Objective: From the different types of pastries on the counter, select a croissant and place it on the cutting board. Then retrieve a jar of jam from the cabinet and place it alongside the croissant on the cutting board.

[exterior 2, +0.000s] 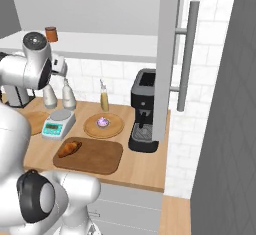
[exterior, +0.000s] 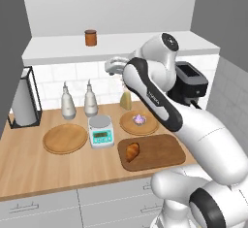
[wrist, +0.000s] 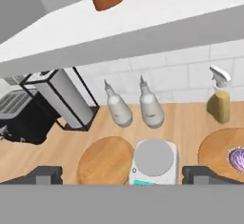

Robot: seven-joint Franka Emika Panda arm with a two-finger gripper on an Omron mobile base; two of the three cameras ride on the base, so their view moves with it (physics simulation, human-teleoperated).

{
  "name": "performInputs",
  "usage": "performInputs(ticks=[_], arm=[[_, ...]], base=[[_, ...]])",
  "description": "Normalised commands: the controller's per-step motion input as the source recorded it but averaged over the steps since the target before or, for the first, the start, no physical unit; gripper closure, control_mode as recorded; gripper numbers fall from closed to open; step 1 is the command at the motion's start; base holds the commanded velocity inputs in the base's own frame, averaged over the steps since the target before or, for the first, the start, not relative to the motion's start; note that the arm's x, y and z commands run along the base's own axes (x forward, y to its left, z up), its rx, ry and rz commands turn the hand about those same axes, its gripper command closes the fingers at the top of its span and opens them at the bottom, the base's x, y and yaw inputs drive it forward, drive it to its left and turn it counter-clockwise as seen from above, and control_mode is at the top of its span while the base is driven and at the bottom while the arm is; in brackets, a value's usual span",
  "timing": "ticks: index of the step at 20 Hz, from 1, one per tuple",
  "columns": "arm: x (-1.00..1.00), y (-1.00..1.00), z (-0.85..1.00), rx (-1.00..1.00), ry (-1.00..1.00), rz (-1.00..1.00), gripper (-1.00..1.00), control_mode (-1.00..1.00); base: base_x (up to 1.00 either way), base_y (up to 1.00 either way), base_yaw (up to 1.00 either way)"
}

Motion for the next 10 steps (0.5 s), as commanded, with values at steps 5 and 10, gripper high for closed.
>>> performInputs(ticks=[5,10], arm=[[0.00,0.25,0.64,-0.12,-0.29,0.11,-1.00,-1.00],[0.00,0.13,0.43,-0.03,-0.18,0.10,-1.00,-1.00]], base=[[0.00,0.00,0.00],[0.00,0.00,0.00]])
